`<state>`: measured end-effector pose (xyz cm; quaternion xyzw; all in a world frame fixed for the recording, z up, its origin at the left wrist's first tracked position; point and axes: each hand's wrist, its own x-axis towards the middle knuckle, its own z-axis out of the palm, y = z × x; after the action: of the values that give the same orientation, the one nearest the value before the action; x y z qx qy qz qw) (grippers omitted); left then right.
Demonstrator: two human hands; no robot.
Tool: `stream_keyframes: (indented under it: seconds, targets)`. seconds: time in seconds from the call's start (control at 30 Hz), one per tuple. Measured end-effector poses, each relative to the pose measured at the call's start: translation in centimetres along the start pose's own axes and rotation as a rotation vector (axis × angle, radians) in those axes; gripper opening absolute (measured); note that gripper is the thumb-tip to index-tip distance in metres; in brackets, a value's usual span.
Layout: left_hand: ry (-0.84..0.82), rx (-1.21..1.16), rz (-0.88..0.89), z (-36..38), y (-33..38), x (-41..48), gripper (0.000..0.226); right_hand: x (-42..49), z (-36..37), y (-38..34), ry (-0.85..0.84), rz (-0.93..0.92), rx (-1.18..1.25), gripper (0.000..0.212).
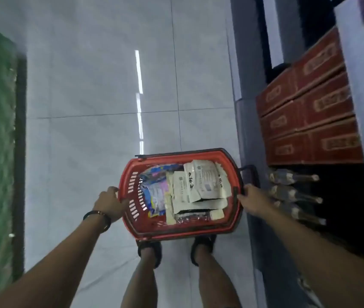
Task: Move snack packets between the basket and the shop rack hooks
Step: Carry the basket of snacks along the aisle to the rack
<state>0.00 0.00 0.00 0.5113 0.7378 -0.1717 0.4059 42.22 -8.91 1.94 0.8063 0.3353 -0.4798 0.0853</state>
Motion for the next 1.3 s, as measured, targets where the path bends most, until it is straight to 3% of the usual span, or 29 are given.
stream_keyframes:
  seconds: [0.07,0.17,0.3,0.43,0.53,0.6,0.77,0.87,1.13,1.3]
  targets:
    - [0.001,-0.079,-0.115,2.4,-1.7,4.4,0.086,4.5,1.8,0.4,0.049,0.038,0.046,0.028]
    - [-0.053,-0.223,-0.183,5.5,-3.0,8.3,0.083,9.3,4.4,1.3,0.108,0.135,0.228,0.053]
    - [0.013,-0.331,-0.246,7.8,-3.5,10.2,0.069,12.7,7.2,3.0,0.194,0.199,0.453,0.038]
    - [-0.077,-0.444,-0.259,7.7,-4.4,11.7,0.060,13.6,6.4,3.3,0.090,0.322,0.786,0.034]
    - [-0.034,-0.474,-0.223,5.9,-3.5,10.1,0.054,11.9,5.5,3.3,0.094,0.304,0.841,0.036]
    - [0.038,-0.507,-0.191,3.7,-2.5,7.4,0.055,9.1,4.3,2.8,0.127,0.261,0.853,0.034]
    - [0.149,-0.457,-0.152,-2.9,-0.7,-2.4,0.084,-1.5,0.5,2.9,0.143,0.247,0.906,0.038]
    - [0.260,-0.461,-0.093,-8.1,1.2,-8.2,0.078,-8.6,-2.7,2.0,0.160,0.201,0.961,0.039]
    - [0.340,-0.385,0.141,-18.8,6.9,-20.2,0.058,-26.7,-8.2,1.6,0.285,0.111,1.102,0.038]
    - [0.286,-0.300,0.374,-22.1,9.2,-24.2,0.057,-36.0,-4.0,5.4,0.373,0.237,1.359,0.041]
